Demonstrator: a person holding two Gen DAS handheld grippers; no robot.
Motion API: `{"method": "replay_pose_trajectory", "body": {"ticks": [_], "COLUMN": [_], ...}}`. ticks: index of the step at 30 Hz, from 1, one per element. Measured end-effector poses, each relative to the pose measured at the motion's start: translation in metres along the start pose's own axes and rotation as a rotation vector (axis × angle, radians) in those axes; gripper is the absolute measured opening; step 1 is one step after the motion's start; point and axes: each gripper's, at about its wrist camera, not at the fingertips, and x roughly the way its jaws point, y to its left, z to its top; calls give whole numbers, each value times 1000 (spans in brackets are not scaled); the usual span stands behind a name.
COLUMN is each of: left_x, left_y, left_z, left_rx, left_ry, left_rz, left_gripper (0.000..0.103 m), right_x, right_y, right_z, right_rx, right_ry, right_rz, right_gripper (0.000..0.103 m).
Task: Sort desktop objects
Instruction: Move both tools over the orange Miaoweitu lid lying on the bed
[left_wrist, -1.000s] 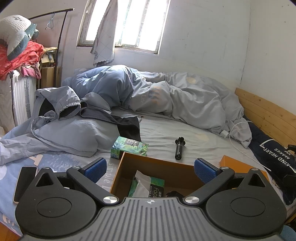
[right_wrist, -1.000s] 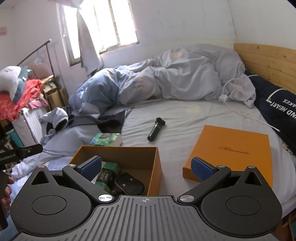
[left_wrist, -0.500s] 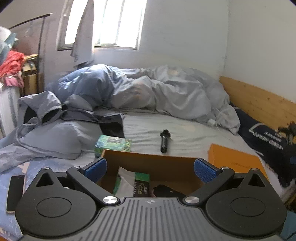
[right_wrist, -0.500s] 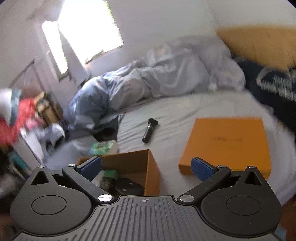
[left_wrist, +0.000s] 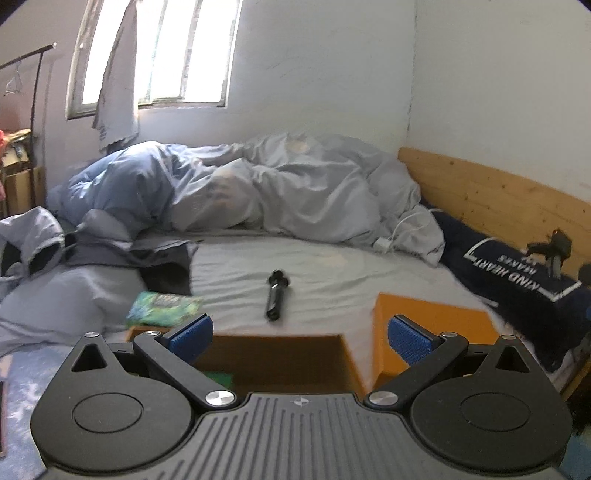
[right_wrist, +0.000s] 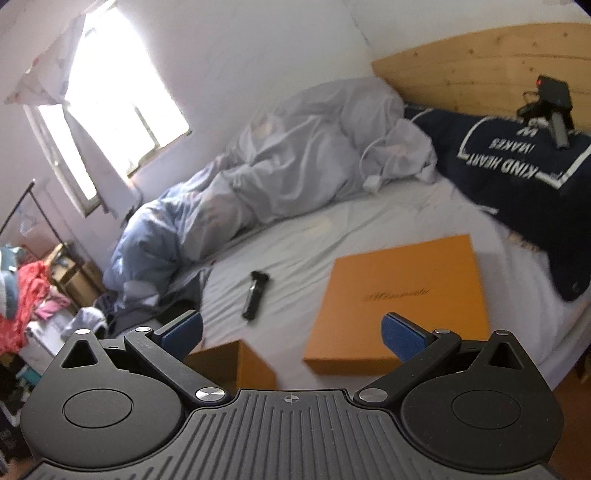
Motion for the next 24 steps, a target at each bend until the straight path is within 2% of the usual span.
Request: {"method": "replay_pose_trajectory", "body": {"ticks": [8, 18, 20, 24], "left_x": [38, 109, 122, 147], "left_y": [-48, -101, -108, -122], "left_z": [11, -2, -4, -8], "left_rx": [66, 90, 90, 125], "left_ry": [-11, 85, 107, 134], "left_rz": [-116, -169, -174, -173], "left_gripper": [103, 103, 103, 103], "right_x": [29, 66, 67, 86], "right_y": [-59, -135, -136, -156], "right_z": [-6, -15, 4, 1], "right_rx": [11, 27, 24, 30], "right_ry": [-21, -44, -39, -31], "right_rz": [-51, -116, -111, -102], "right_gripper": [103, 103, 103, 103]}}
